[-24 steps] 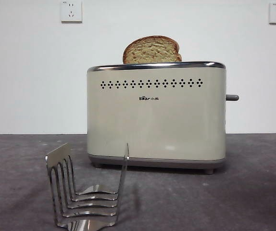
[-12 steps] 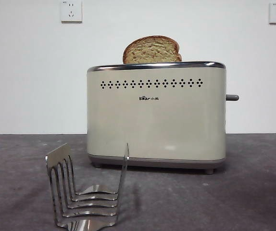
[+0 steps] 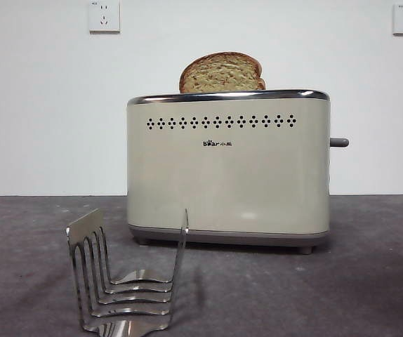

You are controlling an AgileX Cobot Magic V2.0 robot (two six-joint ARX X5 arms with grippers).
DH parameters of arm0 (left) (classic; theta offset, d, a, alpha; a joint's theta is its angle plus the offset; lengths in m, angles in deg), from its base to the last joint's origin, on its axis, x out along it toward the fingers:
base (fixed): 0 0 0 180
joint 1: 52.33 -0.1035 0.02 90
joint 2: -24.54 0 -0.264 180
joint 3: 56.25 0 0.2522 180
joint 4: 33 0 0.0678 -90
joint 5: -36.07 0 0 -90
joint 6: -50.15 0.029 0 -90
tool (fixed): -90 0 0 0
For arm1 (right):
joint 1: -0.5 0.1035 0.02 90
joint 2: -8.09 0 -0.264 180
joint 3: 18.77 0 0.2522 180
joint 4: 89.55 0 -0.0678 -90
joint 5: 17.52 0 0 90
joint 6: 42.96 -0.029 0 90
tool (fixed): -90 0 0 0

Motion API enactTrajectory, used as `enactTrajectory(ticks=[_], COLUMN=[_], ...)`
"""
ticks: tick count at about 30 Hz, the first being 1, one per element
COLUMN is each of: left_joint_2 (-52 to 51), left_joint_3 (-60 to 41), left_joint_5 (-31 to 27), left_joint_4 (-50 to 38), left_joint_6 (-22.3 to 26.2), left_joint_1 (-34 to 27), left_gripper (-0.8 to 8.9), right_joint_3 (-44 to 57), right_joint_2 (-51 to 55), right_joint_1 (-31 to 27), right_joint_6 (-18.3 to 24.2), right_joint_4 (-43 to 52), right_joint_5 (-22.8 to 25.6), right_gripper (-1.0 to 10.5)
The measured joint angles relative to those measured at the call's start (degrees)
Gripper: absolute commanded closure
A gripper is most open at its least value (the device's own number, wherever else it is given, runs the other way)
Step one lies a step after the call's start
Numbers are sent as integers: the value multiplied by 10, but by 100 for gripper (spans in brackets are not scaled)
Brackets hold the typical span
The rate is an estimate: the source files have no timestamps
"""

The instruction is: Pick up a slice of bread from the rack,put the bread on the toaster,press the button

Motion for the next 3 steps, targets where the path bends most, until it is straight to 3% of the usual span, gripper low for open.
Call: enactTrajectory(ticks=[3], left_joint_2=[0], left_joint_3=[0], left_joint_5=[0], left_joint_4=[0], left_joint_6=[0], left_joint_1=[0], left_gripper=[817], right_joint_3=[0], right_joint_2=[0], right_joint_1=[0], right_joint_6=[0], right_joint_4=[0], right_joint_5=[0], right_gripper=[946])
